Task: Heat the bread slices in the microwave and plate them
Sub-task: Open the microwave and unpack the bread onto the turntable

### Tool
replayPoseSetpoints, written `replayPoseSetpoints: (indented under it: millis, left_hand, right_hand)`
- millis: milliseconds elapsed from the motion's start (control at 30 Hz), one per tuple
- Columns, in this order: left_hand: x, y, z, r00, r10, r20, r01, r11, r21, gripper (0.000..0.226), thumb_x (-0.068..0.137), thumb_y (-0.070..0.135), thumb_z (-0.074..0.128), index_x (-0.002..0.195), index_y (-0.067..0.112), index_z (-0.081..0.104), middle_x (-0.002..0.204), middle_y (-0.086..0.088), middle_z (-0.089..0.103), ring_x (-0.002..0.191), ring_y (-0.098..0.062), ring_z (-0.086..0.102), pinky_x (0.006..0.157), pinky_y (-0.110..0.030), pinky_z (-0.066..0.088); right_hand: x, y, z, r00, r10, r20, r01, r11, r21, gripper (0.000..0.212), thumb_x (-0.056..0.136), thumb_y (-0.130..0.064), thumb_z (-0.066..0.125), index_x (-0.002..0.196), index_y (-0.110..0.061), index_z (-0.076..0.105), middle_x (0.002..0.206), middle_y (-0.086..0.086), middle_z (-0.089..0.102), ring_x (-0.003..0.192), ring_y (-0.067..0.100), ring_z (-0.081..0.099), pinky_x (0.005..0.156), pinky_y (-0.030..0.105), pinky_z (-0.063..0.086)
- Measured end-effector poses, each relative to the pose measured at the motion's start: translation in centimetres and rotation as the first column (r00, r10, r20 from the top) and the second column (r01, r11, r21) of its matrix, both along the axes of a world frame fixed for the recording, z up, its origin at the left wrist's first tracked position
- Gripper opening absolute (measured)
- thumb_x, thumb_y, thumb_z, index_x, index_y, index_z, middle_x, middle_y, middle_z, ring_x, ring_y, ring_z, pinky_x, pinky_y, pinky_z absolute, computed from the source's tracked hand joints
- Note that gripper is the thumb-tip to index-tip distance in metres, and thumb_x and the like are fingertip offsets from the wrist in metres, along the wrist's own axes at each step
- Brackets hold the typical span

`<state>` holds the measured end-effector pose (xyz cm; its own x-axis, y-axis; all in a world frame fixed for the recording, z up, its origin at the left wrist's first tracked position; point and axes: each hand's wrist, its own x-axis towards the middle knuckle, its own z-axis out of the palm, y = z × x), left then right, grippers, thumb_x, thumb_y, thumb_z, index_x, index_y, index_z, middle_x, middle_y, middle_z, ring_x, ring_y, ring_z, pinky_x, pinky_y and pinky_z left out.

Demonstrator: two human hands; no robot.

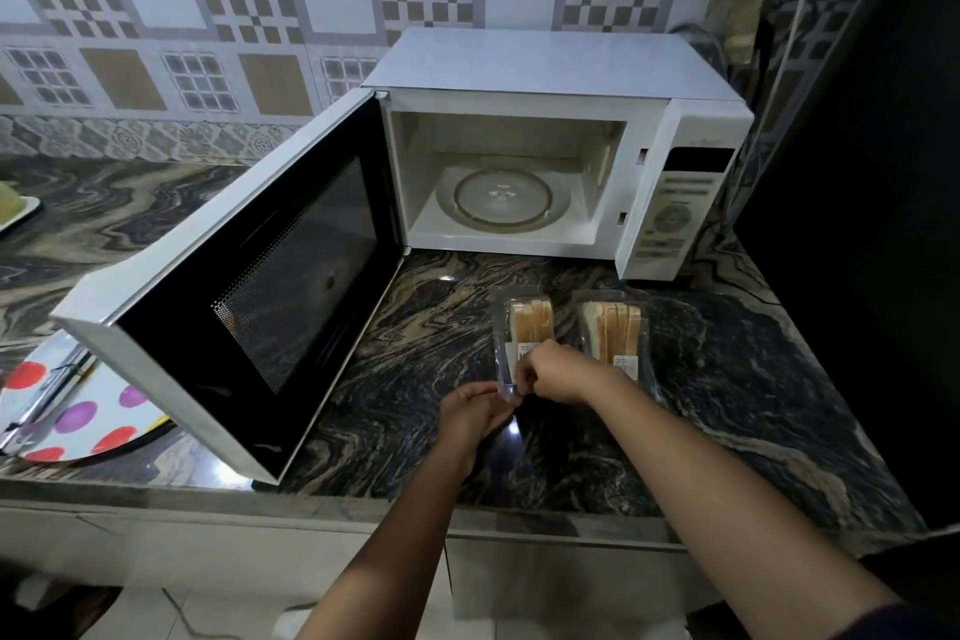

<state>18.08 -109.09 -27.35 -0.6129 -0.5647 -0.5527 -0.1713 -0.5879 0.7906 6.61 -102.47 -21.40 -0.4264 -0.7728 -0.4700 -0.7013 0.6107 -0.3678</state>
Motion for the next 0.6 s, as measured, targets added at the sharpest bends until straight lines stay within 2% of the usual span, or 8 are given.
replayPoseSetpoints:
  millis: [167,267,367,433,500,600]
  left_hand:
    - [-0.1,0.0,0.4,0.999,0.045,0.001,-0.045,0.997,0.064,0.021,0.078,-0.02,0.056,0.074,0.0,0.058,0.049,-0.006,0.066,0.045,-0.01,0.065,0.051,-0.016,0.055]
    - [-0.3,-0.3,0.4,0.998,0.061,-0.003,-0.061,0.992,0.112,0.02,0.078,-0.022,0.055,0.077,-0.002,0.057,0.049,-0.008,0.066,0.045,-0.011,0.065,0.047,-0.017,0.054]
    - [-0.4,-0.6,0.1,0.998,0.065,-0.001,-0.064,0.99,0.129,0.019,0.077,-0.021,0.058,0.079,-0.002,0.059,0.052,-0.01,0.067,0.048,-0.013,0.067,0.05,-0.018,0.056]
    - [-0.4,-0.6,0.1,0.997,0.07,-0.011,-0.068,0.989,0.129,0.018,0.078,-0.02,0.058,0.08,-0.002,0.06,0.056,-0.013,0.068,0.05,-0.015,0.068,0.053,-0.019,0.057]
    - [-0.4,-0.7,0.1,0.998,0.057,0.003,-0.057,0.993,0.102,0.017,0.077,-0.018,0.061,0.082,-0.001,0.061,0.069,-0.018,0.069,0.058,-0.019,0.069,0.058,-0.02,0.058]
    - [-0.7,-0.7,-0.4,0.999,0.033,0.038,-0.035,0.997,0.063,0.016,0.075,-0.014,0.063,0.089,-0.007,0.064,0.085,-0.025,0.069,0.06,-0.017,0.069,0.063,-0.022,0.058]
  right_hand:
    - [-0.2,-0.6,1.0,0.996,0.085,-0.005,-0.085,0.996,0.039,0.025,0.085,0.001,0.045,0.084,-0.015,0.065,0.098,0.007,0.062,0.074,0.015,0.053,0.058,0.021,0.041]
    - [-0.9,-1.4,2.6,0.99,0.144,0.004,-0.144,0.99,0.0,0.024,0.086,0.001,0.047,0.098,-0.005,0.067,0.104,0.01,0.066,0.083,0.014,0.052,0.064,0.022,0.04]
    - [-1.9,-1.6,5.4,0.984,0.176,-0.022,-0.176,0.983,-0.046,0.017,0.09,-0.01,0.055,0.101,-0.008,0.068,0.091,-0.001,0.061,0.082,0.011,0.051,0.061,0.016,0.036]
    - [-2.8,-1.6,7.4,0.988,0.15,-0.034,-0.153,0.983,-0.098,0.011,0.089,-0.013,0.057,0.091,-0.013,0.067,0.082,-0.007,0.058,0.074,0.006,0.05,0.059,0.016,0.035]
    - [-3.6,-1.5,8.9,0.993,0.08,-0.083,-0.095,0.977,-0.19,0.009,0.089,-0.017,0.057,0.084,-0.018,0.064,0.076,-0.009,0.054,0.069,0.006,0.048,0.059,0.02,0.035]
    - [-4.2,-1.6,9.6,0.97,-0.126,-0.207,0.029,0.908,-0.417,0.011,0.091,-0.021,0.055,0.09,-0.021,0.066,0.088,-0.005,0.059,0.081,0.015,0.056,0.071,0.03,0.047]
